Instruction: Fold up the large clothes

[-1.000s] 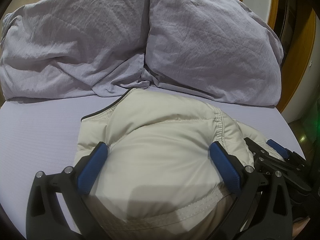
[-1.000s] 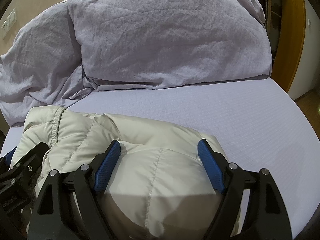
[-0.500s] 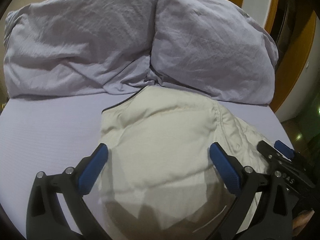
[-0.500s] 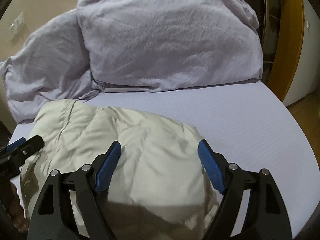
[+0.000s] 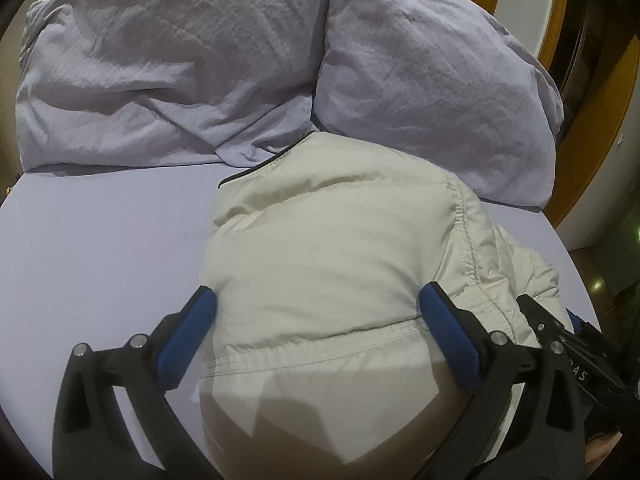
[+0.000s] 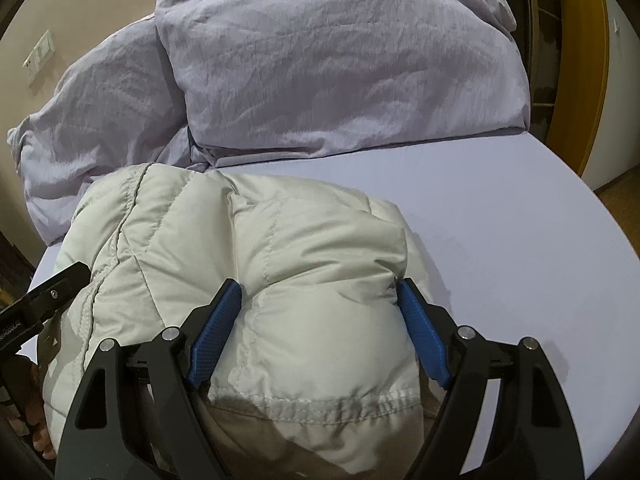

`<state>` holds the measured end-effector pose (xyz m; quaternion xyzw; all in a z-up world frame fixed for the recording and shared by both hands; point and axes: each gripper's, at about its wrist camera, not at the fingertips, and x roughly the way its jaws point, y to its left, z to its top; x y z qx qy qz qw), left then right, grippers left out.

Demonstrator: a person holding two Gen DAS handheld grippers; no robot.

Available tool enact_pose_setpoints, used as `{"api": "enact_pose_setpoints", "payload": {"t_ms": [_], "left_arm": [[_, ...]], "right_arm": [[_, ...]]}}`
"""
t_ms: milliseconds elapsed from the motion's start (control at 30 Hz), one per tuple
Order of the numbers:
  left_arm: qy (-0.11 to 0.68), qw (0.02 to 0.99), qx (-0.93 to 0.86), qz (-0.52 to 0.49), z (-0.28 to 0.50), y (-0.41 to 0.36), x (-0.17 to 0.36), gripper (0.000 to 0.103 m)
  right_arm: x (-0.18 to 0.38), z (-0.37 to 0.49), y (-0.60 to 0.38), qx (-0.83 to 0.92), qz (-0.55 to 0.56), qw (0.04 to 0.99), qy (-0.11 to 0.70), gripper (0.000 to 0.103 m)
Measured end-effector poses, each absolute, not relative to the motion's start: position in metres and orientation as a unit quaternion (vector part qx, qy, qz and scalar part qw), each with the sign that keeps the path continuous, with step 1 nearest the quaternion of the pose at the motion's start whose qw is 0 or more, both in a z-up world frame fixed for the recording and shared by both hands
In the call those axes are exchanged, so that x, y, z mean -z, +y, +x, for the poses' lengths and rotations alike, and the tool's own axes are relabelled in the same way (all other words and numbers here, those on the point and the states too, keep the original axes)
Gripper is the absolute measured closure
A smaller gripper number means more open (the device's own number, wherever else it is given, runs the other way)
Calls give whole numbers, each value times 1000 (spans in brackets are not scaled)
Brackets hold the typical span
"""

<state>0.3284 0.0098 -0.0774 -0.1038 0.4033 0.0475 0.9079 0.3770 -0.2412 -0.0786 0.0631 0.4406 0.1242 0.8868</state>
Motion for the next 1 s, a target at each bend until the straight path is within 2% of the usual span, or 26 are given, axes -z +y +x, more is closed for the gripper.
{"api": "enact_pose_setpoints", "payload": {"t_ms": [367, 567, 1000], "left_arm": [[395, 911, -50, -105, 328, 10, 82, 2], [424, 896, -33, -127, 325, 22, 71, 2], [459, 865, -9, -203, 307, 72, 69, 2]], "right_arm": [[81, 377, -241, -118, 58, 888, 441, 21], [72, 391, -265, -121, 111, 858, 487, 9], [77, 412, -307, -147, 199, 795, 554, 1]]}}
